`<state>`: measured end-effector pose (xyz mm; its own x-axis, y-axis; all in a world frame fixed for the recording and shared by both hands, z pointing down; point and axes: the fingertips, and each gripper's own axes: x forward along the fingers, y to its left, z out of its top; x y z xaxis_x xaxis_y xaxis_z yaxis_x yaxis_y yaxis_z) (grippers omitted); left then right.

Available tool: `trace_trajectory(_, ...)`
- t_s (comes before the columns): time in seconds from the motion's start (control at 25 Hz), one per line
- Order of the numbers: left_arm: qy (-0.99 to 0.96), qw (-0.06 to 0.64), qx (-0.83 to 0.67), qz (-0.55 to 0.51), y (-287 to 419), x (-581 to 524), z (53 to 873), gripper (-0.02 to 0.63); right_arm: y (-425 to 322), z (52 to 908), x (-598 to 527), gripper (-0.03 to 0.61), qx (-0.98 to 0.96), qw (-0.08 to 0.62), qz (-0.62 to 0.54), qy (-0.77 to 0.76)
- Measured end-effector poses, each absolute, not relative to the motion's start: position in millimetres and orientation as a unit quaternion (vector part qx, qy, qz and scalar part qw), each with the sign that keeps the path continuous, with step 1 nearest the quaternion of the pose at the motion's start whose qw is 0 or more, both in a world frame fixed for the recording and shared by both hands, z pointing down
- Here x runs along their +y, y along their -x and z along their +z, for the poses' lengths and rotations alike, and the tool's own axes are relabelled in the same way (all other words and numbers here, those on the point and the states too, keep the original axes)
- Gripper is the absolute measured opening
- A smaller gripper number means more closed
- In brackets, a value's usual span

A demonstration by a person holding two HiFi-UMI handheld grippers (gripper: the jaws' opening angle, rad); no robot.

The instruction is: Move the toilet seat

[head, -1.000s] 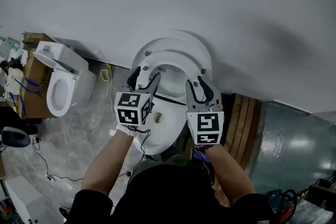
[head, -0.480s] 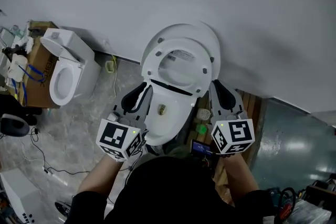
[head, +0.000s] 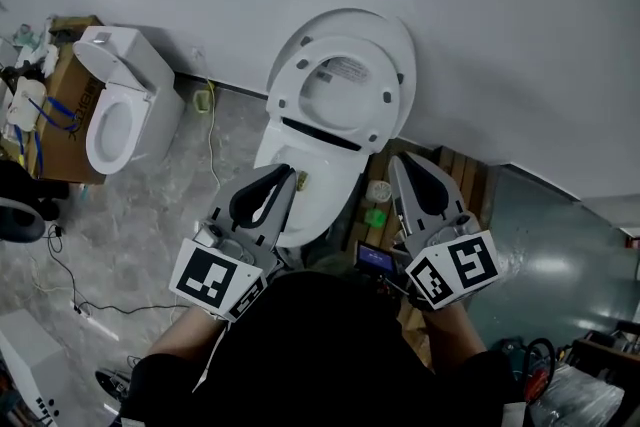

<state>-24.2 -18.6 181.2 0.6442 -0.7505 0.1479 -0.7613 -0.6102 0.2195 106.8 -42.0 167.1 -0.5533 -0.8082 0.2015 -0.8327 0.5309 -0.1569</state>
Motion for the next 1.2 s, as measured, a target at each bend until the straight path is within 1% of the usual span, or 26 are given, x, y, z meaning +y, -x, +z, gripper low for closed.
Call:
trace_trajectory(0.32, -0.898, 0.133, -0.419, 0.021, 36.8, 19.3, 182.0, 0.034, -93.3, 163.2, 3.4, 0.032, -0.877, 0.047, 0.097, -0.469)
trace_trajectory(0.48, -0.898, 0.137, -0.417, 0.021, 38.6, 28.0, 185.0, 0.034, -87.5, 167.6, 16.5, 0.032, -0.878, 0.044, 0.105, -0.466)
trace_trajectory(0.68, -0.896, 0.157, -0.416, -0.006, 41.6, 31.1, 178.7, 0.034, -82.4, 167.4, 25.3, 0.032, -0.88, 0.035, 0.115, -0.461)
trace_trajectory(0.92, -0.894, 0.154, -0.42, -0.008, 46.6, 33.5, 173.9, 0.034, -73.9, 170.9, 28.8, 0.032, -0.883, 0.037, 0.116, -0.452)
trace_trajectory(1.2, -0.893, 0.169, -0.418, -0.015, 46.7, 32.5, 175.3, 0.034, -72.1, 172.5, 28.8, 0.032, -0.885, 0.038, 0.117, -0.448)
